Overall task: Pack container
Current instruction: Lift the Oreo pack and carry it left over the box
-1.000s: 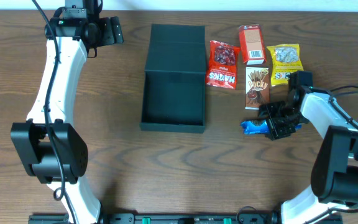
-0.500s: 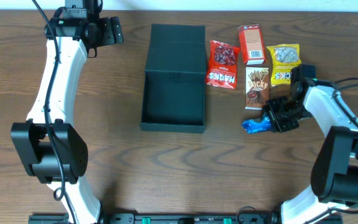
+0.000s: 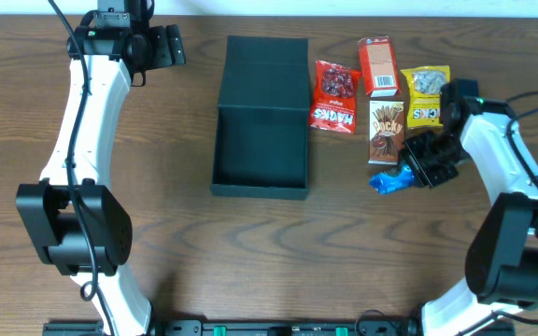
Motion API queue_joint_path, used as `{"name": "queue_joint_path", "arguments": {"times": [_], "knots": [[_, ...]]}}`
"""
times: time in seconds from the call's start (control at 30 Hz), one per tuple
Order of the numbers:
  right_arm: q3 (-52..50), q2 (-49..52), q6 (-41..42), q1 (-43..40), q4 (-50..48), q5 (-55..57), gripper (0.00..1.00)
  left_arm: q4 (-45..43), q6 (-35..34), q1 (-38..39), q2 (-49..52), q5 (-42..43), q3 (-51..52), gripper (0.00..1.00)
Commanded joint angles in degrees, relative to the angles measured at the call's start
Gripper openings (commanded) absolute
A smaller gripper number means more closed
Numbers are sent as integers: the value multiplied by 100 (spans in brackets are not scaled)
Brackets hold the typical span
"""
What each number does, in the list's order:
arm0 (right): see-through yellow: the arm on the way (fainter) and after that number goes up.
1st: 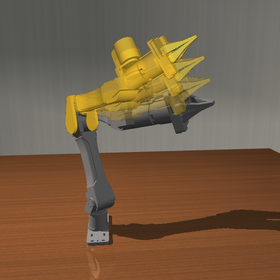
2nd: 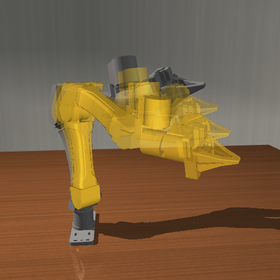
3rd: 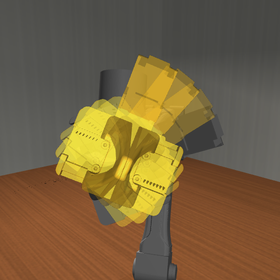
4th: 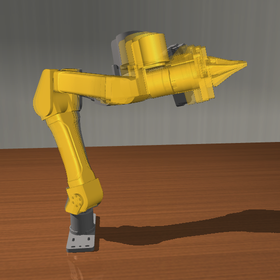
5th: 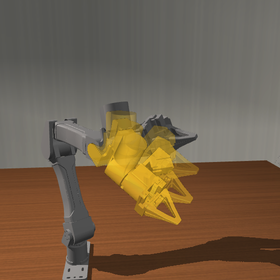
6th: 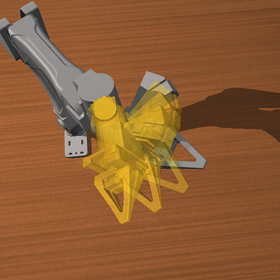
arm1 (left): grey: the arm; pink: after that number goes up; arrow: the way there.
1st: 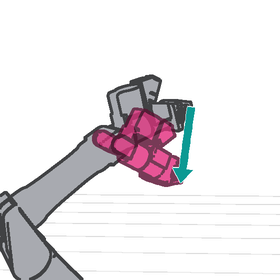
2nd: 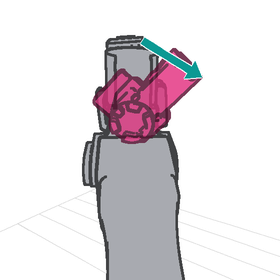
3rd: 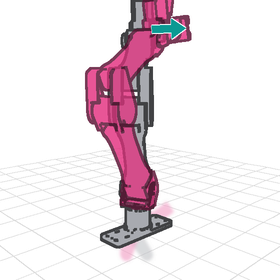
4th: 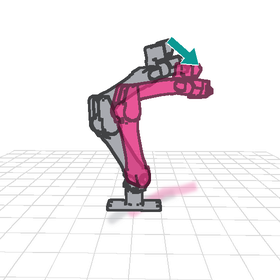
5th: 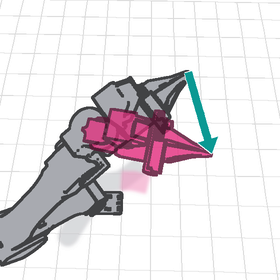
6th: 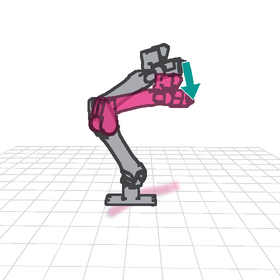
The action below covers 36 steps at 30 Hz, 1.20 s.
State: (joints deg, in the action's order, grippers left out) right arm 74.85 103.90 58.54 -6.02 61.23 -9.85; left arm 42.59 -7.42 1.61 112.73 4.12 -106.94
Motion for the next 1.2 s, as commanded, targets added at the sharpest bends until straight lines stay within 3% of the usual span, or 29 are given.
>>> {"name": "queue_joint_path", "arguments": {"times": [0.0, 0.1, 0.2, 0.5, 0.9, 1.17], "knots": [[452, 28, 157, 328, 31, -212, 32, 2, 85, -13, 52, -52, 33, 95], [750, 31, 673, 752, -131, -428, 33, 17, 107, -13, 52, -267, 33, 95], [938, 31, 649, 1237, -435, -562, 34, 28, 175, -20, 52, -328, 33, 95], [1421, 31, -404, 2398, -1095, -540, 33, 44, 188, -319, 52, -321, 33, 95], [1458, 31, -1233, 3115, -1788, -516, 34, 247, 188, -612, 52, -319, 33, 95], [1458, 44, 748, 3348, -1821, -87, 34, 302, 184, -625, 52, -319, 33, 95]]}}
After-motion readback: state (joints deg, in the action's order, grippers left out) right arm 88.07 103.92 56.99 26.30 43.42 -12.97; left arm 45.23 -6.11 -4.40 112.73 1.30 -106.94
